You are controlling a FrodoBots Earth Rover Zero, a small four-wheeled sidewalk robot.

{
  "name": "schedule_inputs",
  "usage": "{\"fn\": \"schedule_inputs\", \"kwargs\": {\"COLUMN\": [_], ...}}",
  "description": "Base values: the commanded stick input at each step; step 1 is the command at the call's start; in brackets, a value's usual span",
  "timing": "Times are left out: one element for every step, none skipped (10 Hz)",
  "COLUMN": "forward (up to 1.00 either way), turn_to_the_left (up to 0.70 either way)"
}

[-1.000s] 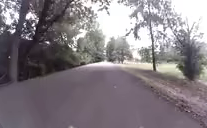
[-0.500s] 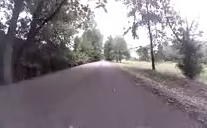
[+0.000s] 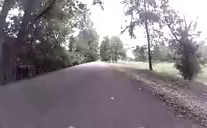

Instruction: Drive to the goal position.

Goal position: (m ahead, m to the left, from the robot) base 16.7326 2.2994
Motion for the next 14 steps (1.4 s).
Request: {"fn": "schedule_inputs", "kwargs": {"forward": [1.0,1.0,1.0,1.0,1.0,1.0,1.0,1.0,1.0,1.0,1.0,1.0,1.0,1.0], "turn_to_the_left": [0.01,0.01,0.01,0.01,0.01,0.01,0.01,0.01,0.01,0.01,0.01,-0.01,-0.08,-0.16]}}
